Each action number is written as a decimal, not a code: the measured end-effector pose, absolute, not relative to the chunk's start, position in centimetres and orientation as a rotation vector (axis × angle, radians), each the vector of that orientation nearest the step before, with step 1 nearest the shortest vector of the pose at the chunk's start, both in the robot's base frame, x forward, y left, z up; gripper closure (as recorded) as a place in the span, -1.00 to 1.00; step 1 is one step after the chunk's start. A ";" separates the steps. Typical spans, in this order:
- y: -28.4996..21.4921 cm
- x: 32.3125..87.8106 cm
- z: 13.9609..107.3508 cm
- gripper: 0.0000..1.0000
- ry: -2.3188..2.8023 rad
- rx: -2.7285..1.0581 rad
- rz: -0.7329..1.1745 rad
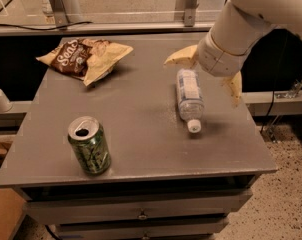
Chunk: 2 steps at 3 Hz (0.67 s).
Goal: Place blue plastic bottle upright
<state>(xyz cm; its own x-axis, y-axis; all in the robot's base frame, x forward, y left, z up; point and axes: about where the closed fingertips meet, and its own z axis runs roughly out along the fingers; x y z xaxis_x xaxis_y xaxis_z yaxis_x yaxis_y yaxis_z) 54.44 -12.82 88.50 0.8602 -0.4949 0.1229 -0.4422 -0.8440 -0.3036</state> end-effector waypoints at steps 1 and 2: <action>-12.3 54.6 87.2 -1.00 0.589 -2.816 -0.296; -11.7 54.9 85.6 -1.00 0.491 -2.888 -0.308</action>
Offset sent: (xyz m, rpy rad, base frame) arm 0.0115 0.0159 -0.0475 -0.1723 -0.0093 0.2347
